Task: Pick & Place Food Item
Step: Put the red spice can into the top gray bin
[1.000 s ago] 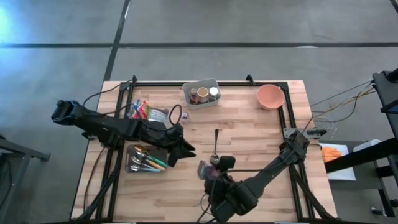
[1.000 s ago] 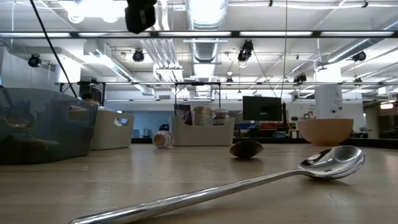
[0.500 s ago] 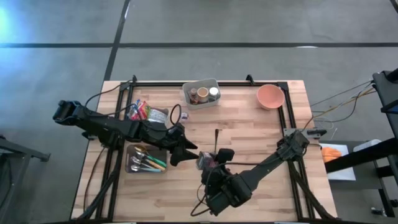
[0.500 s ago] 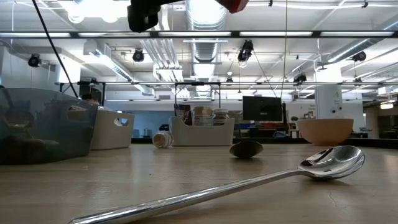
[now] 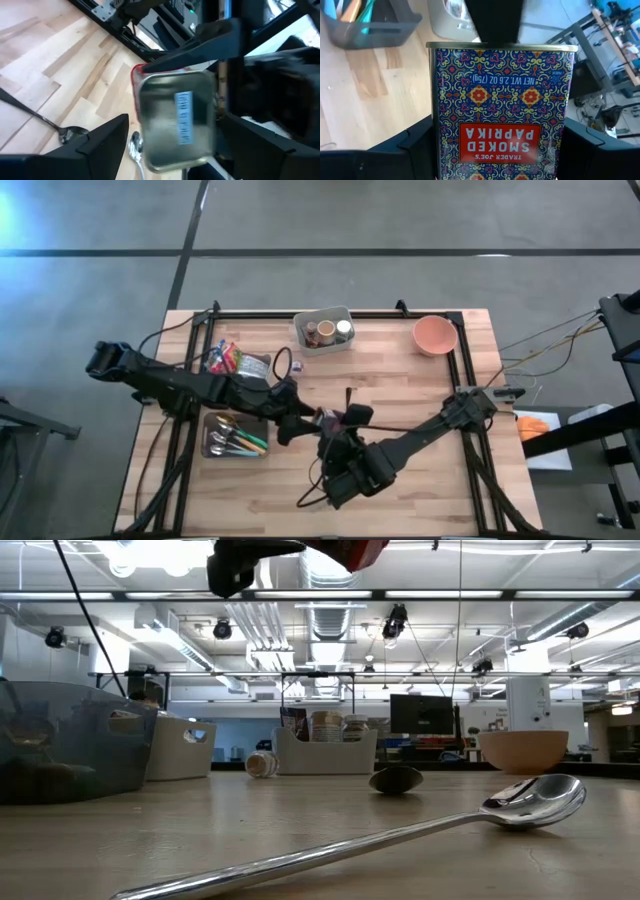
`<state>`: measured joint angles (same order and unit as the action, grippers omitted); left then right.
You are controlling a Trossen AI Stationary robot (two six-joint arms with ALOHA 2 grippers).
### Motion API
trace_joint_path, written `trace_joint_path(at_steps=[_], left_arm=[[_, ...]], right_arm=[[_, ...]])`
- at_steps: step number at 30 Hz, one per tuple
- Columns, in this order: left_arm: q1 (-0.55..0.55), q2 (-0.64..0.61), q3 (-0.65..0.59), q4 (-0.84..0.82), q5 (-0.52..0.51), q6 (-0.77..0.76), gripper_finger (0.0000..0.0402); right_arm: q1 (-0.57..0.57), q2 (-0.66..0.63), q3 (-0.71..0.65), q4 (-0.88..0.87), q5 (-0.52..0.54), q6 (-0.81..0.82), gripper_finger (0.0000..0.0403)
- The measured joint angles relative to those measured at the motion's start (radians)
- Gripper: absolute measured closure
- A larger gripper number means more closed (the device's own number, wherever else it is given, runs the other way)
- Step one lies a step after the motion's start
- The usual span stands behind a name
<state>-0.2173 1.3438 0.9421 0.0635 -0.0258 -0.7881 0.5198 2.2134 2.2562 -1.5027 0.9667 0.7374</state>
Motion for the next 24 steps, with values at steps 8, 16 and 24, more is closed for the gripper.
trace_joint_path(at_steps=[8, 16, 24], left_arm=[[0.000, 0.058, 0.000, 0.063, -0.001, 0.006, 0.0080], [0.002, 0.071, 0.000, 0.101, 0.024, 0.040, 0.0091], [0.003, 0.070, 0.000, 0.091, 0.038, 0.029, 0.0203]], right_arm=[[-0.007, -0.010, -0.001, 0.079, 0.001, -0.111, 0.0122], [-0.007, -0.013, -0.001, 0.123, 0.003, -0.165, 0.0122], [-0.007, -0.013, 0.009, 0.110, 0.006, -0.185, 0.0122]])
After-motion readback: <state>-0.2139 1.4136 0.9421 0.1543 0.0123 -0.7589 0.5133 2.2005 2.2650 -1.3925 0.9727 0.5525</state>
